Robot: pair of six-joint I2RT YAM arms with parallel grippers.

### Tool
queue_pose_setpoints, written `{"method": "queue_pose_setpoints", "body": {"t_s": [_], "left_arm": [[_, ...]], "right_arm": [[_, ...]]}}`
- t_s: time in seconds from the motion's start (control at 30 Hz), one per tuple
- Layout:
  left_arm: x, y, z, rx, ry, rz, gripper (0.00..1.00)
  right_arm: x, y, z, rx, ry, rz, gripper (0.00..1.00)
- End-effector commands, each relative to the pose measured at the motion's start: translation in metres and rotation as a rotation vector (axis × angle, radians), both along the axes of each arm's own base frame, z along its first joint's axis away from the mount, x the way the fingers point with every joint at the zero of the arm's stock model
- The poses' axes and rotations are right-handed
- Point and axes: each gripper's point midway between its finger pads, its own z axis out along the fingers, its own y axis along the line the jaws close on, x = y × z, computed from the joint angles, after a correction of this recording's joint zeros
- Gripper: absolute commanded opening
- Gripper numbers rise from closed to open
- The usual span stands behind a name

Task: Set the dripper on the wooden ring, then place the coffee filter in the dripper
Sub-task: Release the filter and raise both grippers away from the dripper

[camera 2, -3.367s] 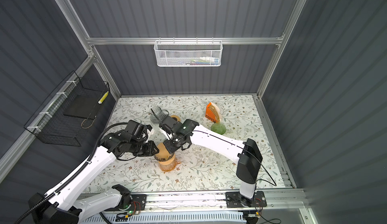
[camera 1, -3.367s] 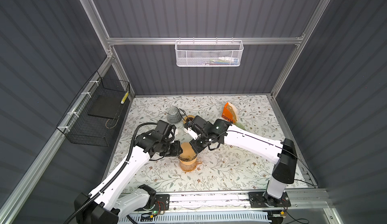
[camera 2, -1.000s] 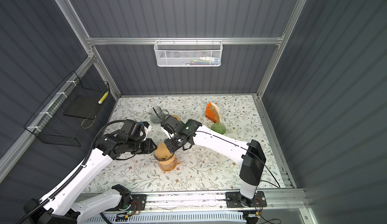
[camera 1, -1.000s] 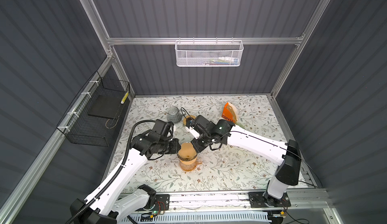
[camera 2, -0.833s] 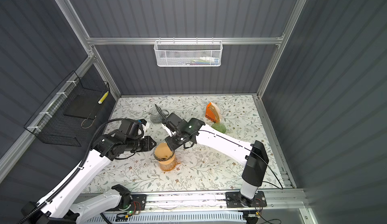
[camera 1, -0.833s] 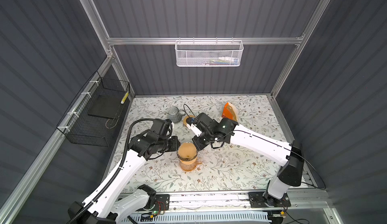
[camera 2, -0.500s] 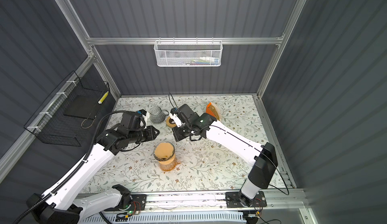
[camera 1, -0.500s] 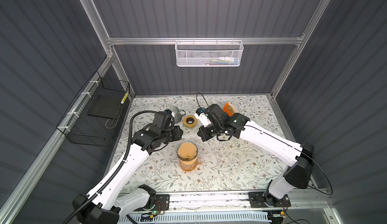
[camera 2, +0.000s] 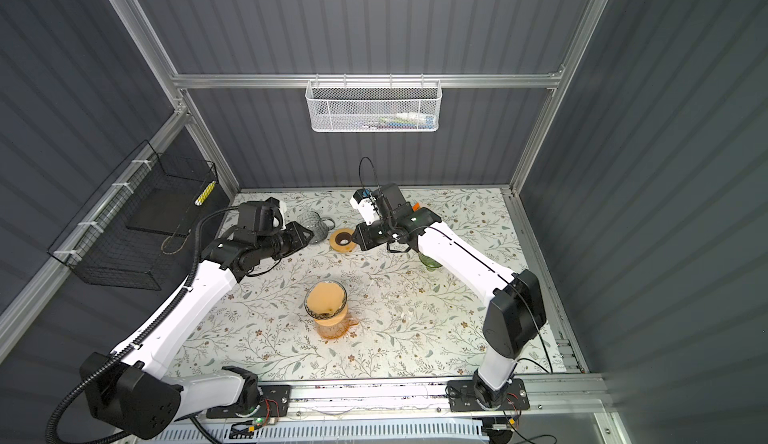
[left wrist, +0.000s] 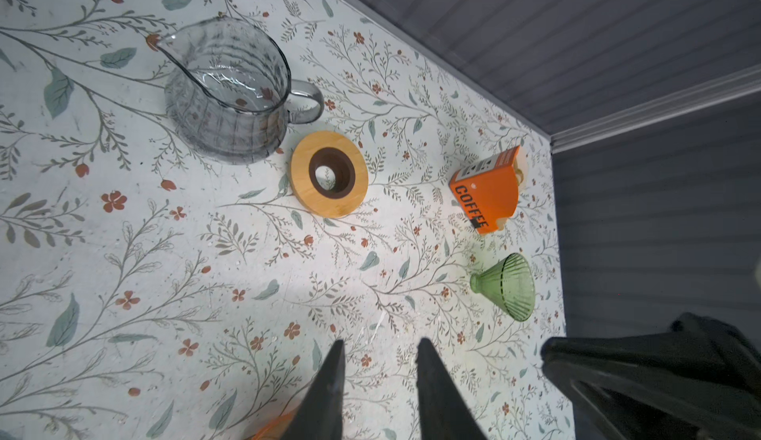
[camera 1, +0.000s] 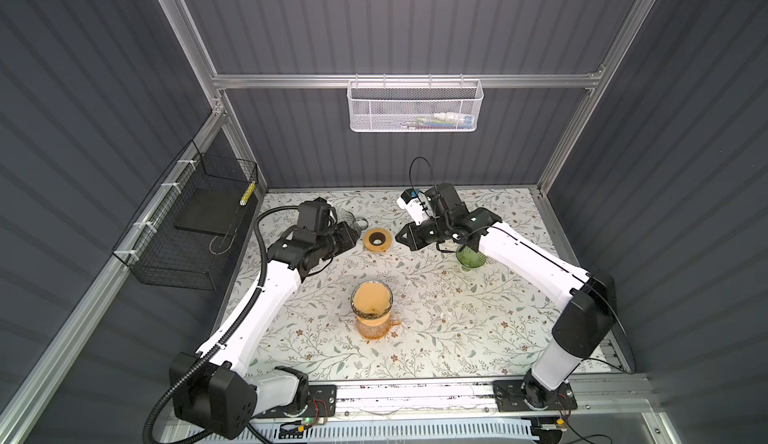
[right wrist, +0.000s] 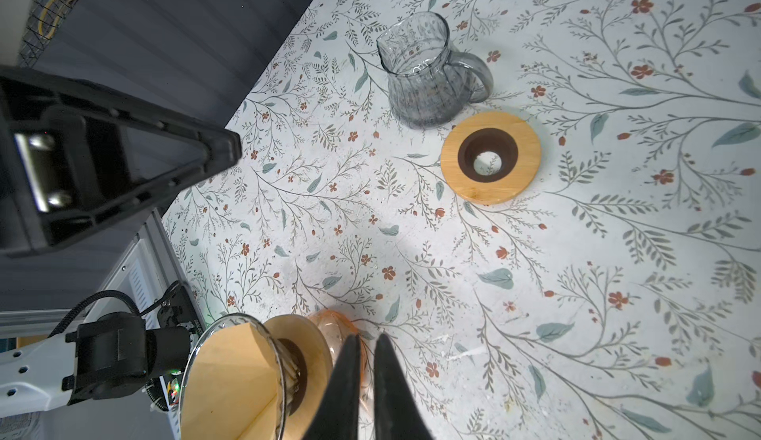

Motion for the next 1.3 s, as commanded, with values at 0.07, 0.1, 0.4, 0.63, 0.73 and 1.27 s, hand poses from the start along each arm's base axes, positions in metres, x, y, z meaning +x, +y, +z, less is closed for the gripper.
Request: {"method": "queue_pose_setpoints", "body": {"t_s": [0.07,0.1,0.4,0.63,0.73,1.27], "left_arm": [[0.014,0.002,0.014,-0.056,0.0,-0.019,0.32],[0.016,0.004,0.013,-0.062,0.006,-0.019,0.32],[0.032,0.041,0.006,-0.134,0.046,0.021,0.32],[0.042,0.057,0.003,-0.118,0.057,0.016,0.33],[0.045,0.061,0.001,-0.116,0.064,0.009,0.33],[0.048,0.059,-0.014,-0.149,0.101,-0.035,0.33]], "right_arm": [[0.038,0.021,-0.003,0.085,0.008,0.055,0.12],[0.044,0.023,-0.008,0.091,0.023,0.052,0.12],[0.105,0.051,-0.046,0.131,0.089,0.03,0.13],[0.146,0.069,-0.078,0.185,0.146,-0.016,0.14],[0.158,0.077,-0.089,0.212,0.163,-0.033,0.15],[0.2,0.1,-0.123,0.365,0.213,-0.159,0.27]]}}
